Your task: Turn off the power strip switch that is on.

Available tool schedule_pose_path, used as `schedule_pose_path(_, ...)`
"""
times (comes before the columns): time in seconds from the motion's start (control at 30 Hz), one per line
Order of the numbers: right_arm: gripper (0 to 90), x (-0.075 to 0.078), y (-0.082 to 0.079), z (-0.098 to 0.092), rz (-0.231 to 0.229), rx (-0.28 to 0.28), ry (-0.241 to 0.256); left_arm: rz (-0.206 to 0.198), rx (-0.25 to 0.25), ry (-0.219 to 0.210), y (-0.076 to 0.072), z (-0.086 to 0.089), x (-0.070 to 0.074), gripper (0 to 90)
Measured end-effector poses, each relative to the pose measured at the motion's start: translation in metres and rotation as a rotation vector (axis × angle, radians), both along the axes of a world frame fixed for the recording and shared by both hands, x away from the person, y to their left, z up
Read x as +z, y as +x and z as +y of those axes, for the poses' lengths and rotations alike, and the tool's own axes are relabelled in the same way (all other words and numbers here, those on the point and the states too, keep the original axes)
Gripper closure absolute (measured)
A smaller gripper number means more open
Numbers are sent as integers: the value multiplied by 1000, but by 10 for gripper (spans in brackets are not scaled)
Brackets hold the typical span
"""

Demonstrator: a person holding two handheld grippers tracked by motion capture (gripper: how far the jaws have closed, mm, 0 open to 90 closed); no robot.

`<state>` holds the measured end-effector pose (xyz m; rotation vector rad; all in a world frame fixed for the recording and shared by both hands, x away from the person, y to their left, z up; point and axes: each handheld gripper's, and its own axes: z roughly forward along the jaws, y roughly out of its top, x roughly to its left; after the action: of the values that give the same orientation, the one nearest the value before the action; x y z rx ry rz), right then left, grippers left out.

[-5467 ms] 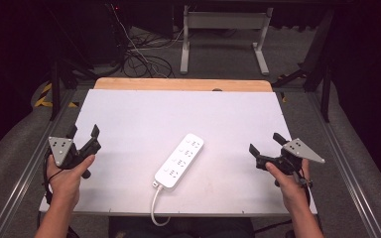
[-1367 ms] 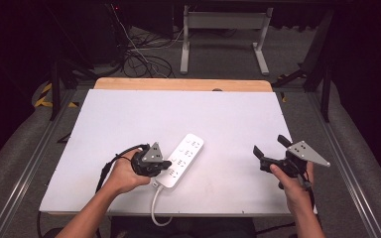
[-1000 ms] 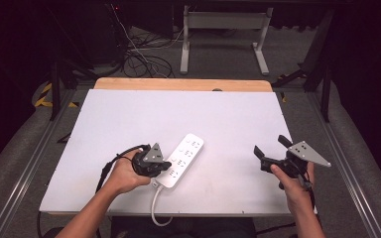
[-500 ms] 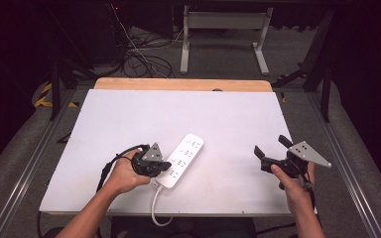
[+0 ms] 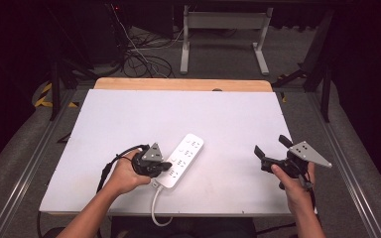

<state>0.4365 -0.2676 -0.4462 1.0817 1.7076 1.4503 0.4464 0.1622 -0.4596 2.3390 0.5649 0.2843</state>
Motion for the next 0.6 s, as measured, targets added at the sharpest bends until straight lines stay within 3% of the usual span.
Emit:
schedule_pose_path(0.37,29,1,-2,-1,-3,-1,0,-12,12,-8,-2,1,-2,900)
schedule_pose_path(0.6,29,2,-2,0,-7,2,3,-17,20,13,-4,-1,-2,900)
